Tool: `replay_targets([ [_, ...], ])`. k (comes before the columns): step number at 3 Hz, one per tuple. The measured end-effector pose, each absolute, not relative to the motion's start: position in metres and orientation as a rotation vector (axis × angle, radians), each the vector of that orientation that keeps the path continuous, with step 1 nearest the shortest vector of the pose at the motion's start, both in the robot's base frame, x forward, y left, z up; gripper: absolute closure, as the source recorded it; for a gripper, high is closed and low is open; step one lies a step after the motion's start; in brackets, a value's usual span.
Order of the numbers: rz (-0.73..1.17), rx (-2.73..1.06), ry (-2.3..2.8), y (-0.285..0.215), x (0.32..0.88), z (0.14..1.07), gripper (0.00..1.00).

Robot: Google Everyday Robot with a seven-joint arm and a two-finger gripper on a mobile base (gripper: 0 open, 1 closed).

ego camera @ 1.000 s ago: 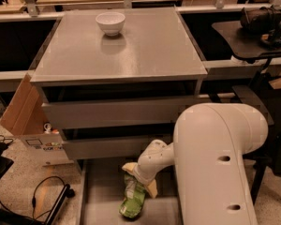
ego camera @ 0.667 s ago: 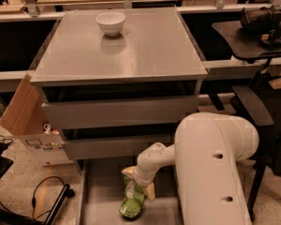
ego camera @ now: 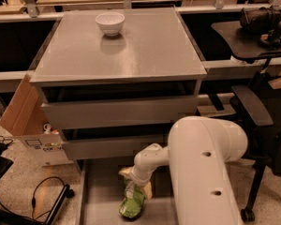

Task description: Pick green rice chip bag from bottom drawer and place on counter

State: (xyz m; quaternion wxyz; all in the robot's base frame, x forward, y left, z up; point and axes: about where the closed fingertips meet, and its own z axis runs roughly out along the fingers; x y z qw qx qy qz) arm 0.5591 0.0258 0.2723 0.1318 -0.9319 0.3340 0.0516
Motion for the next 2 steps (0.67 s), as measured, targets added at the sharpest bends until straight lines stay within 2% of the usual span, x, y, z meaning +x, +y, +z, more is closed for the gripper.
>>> replay_targets([
  [2, 0.040, -2.818, 0.636, 0.047, 0.560, 0.219, 0.00],
])
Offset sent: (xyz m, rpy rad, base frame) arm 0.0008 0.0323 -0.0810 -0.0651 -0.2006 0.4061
